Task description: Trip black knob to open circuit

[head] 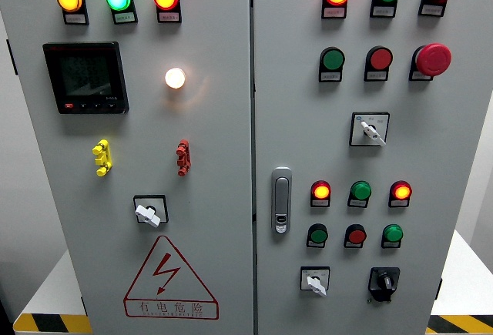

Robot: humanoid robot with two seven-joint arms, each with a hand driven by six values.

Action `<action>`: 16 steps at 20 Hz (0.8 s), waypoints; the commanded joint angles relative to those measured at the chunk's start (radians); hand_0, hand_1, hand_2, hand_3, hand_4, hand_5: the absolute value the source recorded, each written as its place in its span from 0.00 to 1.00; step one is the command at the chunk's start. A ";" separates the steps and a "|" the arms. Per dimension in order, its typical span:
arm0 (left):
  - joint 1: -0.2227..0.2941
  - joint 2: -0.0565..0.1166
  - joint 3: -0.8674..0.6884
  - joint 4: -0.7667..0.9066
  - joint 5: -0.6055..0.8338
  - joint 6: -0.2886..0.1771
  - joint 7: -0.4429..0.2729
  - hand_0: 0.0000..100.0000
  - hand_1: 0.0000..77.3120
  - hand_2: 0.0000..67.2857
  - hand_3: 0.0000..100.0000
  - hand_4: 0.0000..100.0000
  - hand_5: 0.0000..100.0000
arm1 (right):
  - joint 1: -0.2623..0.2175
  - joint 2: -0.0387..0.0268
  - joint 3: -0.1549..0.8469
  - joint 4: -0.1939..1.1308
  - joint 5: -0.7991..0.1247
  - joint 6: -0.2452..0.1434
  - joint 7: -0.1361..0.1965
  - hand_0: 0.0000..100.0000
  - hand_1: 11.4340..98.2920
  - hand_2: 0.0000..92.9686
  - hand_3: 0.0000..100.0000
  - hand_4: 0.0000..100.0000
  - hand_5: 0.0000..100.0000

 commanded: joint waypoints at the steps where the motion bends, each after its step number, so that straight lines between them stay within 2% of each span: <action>1: 0.000 -0.001 0.000 0.000 0.000 0.000 0.000 0.00 0.04 0.19 0.21 0.07 0.01 | 0.015 0.0008 0.008 -0.026 -0.001 0.001 0.005 0.76 0.26 0.02 0.14 0.04 0.10; 7: 0.000 0.001 0.000 0.000 0.000 0.000 0.000 0.00 0.04 0.19 0.21 0.07 0.01 | 0.025 0.0039 0.053 -0.031 -0.009 0.004 0.008 0.76 0.26 0.02 0.14 0.04 0.10; 8: 0.000 0.001 0.000 0.000 0.000 0.000 0.000 0.00 0.04 0.19 0.21 0.07 0.01 | 0.025 0.0039 0.104 -0.023 -0.036 0.005 0.005 0.76 0.26 0.02 0.14 0.04 0.10; 9: 0.000 0.001 0.000 0.000 0.000 0.000 0.000 0.00 0.04 0.19 0.21 0.07 0.01 | 0.025 0.0039 0.170 -0.023 -0.099 0.007 0.005 0.76 0.26 0.02 0.14 0.04 0.10; 11: 0.000 0.001 0.000 0.000 0.000 0.000 0.000 0.00 0.04 0.19 0.21 0.07 0.01 | 0.026 0.0039 0.279 -0.025 -0.269 0.042 0.005 0.76 0.26 0.02 0.14 0.04 0.10; 13: 0.000 0.001 0.000 0.000 0.000 0.000 0.000 0.00 0.04 0.19 0.21 0.07 0.01 | 0.031 0.0039 0.440 -0.025 -0.404 0.077 0.006 0.76 0.26 0.01 0.14 0.04 0.10; 16: 0.000 0.001 0.000 0.000 0.000 0.000 0.000 0.00 0.04 0.19 0.21 0.07 0.01 | 0.068 0.0054 0.690 -0.040 -0.666 0.125 0.011 0.76 0.26 0.01 0.14 0.04 0.10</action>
